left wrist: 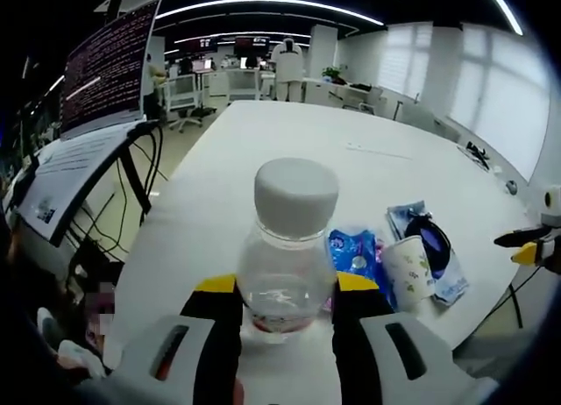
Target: Arrange the tabletop items into an orderly group along one side of the table until the central work area is clear of visible clutter.
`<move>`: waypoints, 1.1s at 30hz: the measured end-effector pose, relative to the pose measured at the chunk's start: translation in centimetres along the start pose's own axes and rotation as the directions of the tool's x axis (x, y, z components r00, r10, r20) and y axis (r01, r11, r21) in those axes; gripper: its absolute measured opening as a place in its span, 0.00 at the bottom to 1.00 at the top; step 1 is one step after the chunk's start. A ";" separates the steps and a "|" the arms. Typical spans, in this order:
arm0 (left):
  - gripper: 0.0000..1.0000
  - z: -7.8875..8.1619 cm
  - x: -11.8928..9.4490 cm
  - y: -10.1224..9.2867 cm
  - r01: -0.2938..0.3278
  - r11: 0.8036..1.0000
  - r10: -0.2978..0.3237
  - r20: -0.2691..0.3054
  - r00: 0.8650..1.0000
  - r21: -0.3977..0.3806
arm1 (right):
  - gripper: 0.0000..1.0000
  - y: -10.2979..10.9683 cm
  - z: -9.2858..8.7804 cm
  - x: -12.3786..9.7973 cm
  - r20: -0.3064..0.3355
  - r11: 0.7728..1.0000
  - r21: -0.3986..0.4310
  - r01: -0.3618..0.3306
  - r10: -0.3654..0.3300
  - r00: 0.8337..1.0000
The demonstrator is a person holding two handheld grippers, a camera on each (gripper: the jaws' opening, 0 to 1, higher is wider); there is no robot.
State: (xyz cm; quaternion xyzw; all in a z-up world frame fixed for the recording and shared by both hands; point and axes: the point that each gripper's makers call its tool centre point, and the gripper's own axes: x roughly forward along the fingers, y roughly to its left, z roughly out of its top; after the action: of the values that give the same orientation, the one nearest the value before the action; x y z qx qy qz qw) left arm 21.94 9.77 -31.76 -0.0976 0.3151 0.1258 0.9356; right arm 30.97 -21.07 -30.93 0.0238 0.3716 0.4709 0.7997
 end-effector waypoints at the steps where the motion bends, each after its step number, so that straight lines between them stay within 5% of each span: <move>1: 0.39 0.1 0.0 0.0 0.001 1.000 -0.001 0.000 1.000 0.001 | 0.66 0.0 0.0 -0.1 0.003 1.000 0.000 0.004 -0.004 1.000; 33: 0.39 4.8 3.3 0.2 0.032 0.999 -0.033 0.021 0.999 0.031 | 0.67 -0.1 0.1 -0.5 0.022 1.000 0.015 0.018 -0.018 1.000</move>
State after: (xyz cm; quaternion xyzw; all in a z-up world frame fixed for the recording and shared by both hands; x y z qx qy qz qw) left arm 27.12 11.81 -30.01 -0.0872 0.3051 0.1067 0.9423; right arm 30.92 -21.46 -30.62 0.0316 0.3667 0.4606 0.8077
